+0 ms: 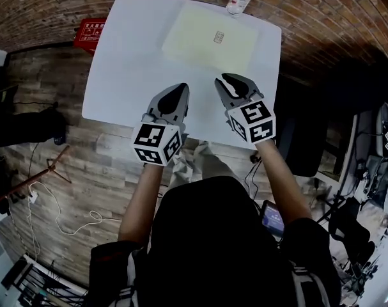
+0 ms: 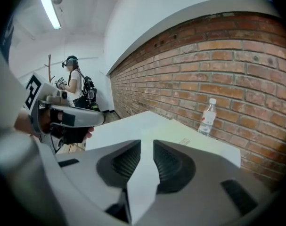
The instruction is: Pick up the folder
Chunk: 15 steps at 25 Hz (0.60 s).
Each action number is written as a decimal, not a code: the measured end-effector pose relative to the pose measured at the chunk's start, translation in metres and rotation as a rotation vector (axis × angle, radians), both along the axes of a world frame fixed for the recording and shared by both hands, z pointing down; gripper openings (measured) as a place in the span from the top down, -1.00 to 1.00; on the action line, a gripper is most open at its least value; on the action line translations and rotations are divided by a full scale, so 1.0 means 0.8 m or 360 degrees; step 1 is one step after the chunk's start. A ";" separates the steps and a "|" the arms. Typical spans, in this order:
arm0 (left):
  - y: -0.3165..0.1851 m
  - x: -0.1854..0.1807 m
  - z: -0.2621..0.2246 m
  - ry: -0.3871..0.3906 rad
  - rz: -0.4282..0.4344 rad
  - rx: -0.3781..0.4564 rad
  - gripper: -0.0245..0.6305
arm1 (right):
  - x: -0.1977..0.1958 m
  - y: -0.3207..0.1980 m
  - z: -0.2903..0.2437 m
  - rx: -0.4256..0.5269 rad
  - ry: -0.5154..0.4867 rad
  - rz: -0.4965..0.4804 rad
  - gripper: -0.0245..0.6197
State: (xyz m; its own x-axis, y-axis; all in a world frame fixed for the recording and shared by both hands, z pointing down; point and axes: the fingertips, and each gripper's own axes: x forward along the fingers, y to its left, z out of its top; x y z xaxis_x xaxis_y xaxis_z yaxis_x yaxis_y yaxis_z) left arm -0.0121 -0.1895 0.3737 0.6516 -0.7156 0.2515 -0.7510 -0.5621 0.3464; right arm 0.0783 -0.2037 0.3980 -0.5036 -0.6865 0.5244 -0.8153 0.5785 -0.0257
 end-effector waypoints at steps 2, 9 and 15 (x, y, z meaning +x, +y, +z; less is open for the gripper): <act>-0.003 0.002 0.011 0.0001 -0.0012 -0.0030 0.88 | 0.005 -0.009 0.019 -0.0039 0.0079 -0.0035 0.65; 0.002 0.000 0.054 -0.0001 -0.0058 -0.0143 0.88 | 0.011 -0.041 0.083 -0.0122 0.0444 -0.0167 0.37; 0.005 -0.004 0.087 0.0010 -0.0094 -0.0219 0.88 | 0.020 -0.073 0.117 -0.0053 0.0740 -0.0247 0.31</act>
State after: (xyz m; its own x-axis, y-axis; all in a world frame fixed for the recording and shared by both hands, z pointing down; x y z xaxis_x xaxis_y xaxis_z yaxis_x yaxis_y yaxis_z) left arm -0.0156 -0.1858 0.4431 0.6113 -0.7119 0.3457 -0.7789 -0.4639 0.4220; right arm 0.0940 -0.2618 0.4919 -0.3061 -0.6010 0.7383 -0.6488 0.6992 0.3002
